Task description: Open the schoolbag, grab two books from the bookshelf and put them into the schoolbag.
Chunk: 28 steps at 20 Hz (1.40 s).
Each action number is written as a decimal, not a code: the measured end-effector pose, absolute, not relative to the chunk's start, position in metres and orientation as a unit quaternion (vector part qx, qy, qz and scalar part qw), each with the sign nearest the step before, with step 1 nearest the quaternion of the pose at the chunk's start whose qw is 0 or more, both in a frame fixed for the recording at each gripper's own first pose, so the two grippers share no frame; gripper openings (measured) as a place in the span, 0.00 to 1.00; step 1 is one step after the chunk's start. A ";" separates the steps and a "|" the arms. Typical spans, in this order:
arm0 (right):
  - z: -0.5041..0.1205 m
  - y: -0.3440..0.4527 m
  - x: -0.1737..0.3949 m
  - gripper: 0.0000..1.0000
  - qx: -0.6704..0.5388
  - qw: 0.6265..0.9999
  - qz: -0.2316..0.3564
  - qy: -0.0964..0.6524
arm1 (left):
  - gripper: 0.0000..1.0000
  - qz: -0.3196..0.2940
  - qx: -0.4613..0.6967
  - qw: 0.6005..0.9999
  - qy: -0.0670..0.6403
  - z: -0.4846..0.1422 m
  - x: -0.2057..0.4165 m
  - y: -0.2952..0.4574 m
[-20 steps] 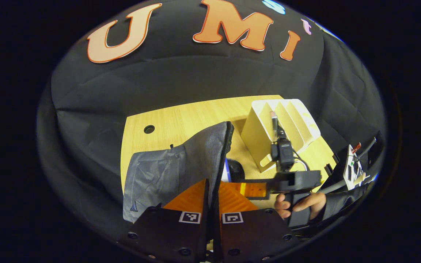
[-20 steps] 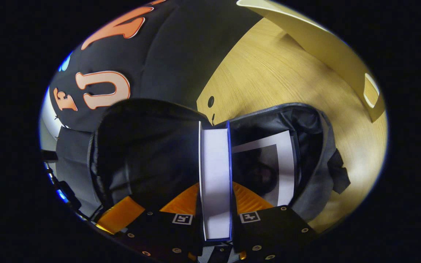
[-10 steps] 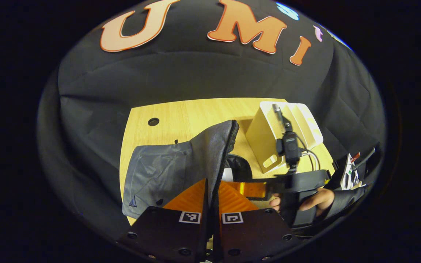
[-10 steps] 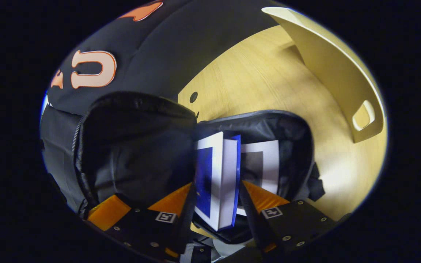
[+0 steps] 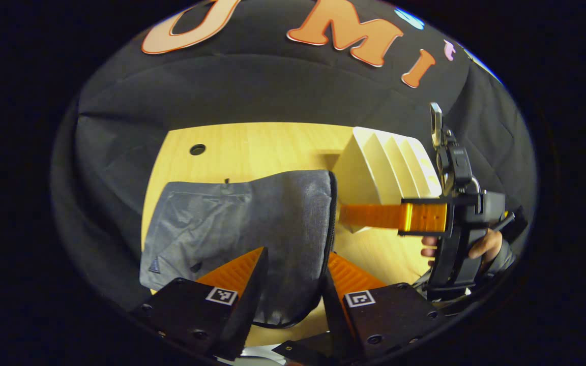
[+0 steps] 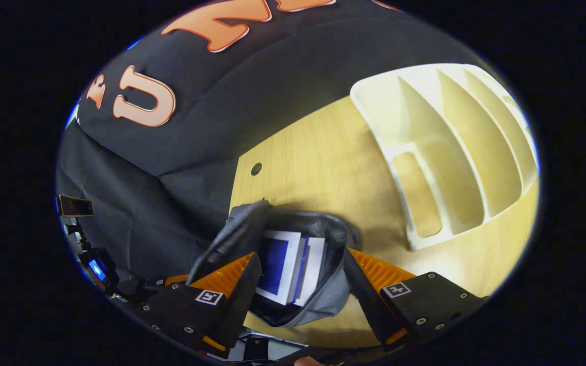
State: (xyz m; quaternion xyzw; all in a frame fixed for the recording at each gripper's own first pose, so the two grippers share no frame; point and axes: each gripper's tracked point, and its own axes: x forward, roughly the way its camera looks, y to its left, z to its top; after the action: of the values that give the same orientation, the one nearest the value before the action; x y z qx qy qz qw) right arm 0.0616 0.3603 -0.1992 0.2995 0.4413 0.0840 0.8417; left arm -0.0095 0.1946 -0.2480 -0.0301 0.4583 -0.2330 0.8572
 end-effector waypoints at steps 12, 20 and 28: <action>-0.151 0.251 0.082 0.98 0.206 0.915 0.053 0.343 | 0.97 -0.187 -0.040 0.906 0.379 -0.247 0.007 0.107; -0.101 0.185 0.085 0.98 0.146 0.956 0.034 0.252 | 0.98 -0.153 -0.089 0.949 0.260 -0.189 0.034 0.051; -0.041 0.154 0.094 0.97 0.109 0.984 0.008 0.143 | 0.97 -0.131 -0.101 0.977 0.134 -0.110 0.055 0.039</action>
State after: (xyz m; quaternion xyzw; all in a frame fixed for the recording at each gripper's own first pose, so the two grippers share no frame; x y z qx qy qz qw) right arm 0.0936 0.1544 -0.0413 0.1087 0.1434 0.0080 0.9837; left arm 0.0551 0.0390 -0.1102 -0.1010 0.1341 -0.1315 0.9770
